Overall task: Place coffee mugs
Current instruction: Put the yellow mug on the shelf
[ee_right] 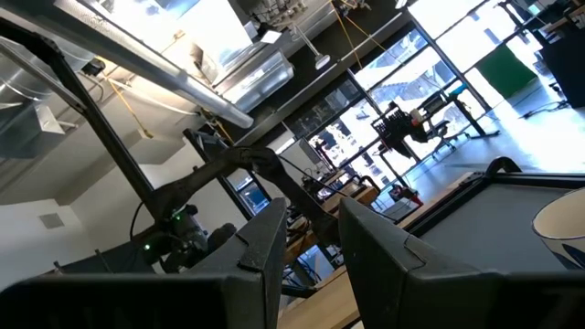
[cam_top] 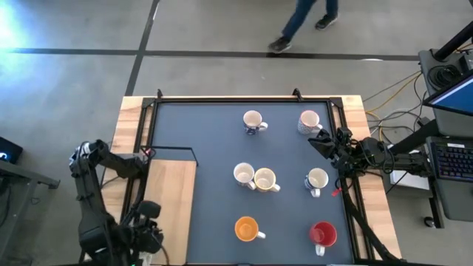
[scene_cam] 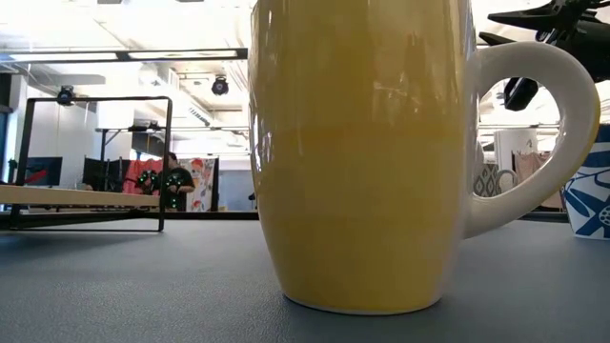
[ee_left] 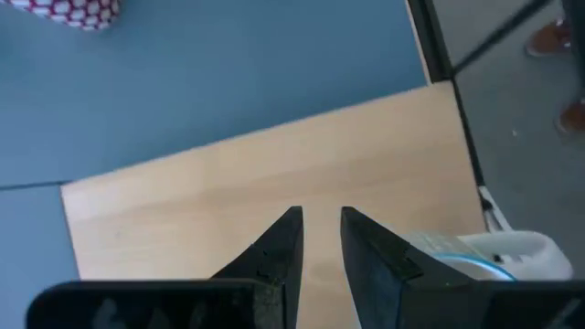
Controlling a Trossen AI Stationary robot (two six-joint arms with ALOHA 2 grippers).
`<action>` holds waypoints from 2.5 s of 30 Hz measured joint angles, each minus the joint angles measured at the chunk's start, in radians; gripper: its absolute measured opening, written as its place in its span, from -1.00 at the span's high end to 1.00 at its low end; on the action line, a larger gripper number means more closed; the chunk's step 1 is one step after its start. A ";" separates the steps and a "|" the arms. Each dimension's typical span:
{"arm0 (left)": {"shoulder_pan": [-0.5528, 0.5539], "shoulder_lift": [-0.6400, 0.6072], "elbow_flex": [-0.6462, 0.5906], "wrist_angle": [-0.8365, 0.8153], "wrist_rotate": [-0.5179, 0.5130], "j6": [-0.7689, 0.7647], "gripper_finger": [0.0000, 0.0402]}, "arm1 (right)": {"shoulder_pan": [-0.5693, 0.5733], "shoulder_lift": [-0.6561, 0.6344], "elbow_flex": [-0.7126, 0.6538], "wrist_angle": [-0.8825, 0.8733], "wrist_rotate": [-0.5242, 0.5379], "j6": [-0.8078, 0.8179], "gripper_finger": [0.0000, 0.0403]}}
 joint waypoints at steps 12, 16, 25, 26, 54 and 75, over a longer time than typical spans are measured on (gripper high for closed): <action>0.236 -0.004 -0.001 0.221 0.002 0.397 0.71 | 0.000 0.000 0.000 0.000 0.000 0.000 0.54; 0.278 0.015 -0.001 0.331 0.007 0.431 0.71 | 0.000 0.000 0.000 0.000 0.000 0.000 0.54; 0.390 0.085 -0.001 0.384 -0.058 0.217 0.71 | 0.000 0.000 0.000 0.000 0.000 0.000 0.54; 0.402 0.096 -0.001 0.386 -0.076 0.186 0.71 | 0.000 0.000 0.000 0.000 0.000 0.000 0.54; 0.473 0.306 -0.001 0.668 -0.131 -0.183 0.23 | 0.000 0.000 0.000 0.000 0.000 0.000 0.54; 0.532 0.372 -0.001 0.702 -0.051 -0.216 0.12 | 0.000 0.000 0.000 -0.001 0.000 0.000 0.54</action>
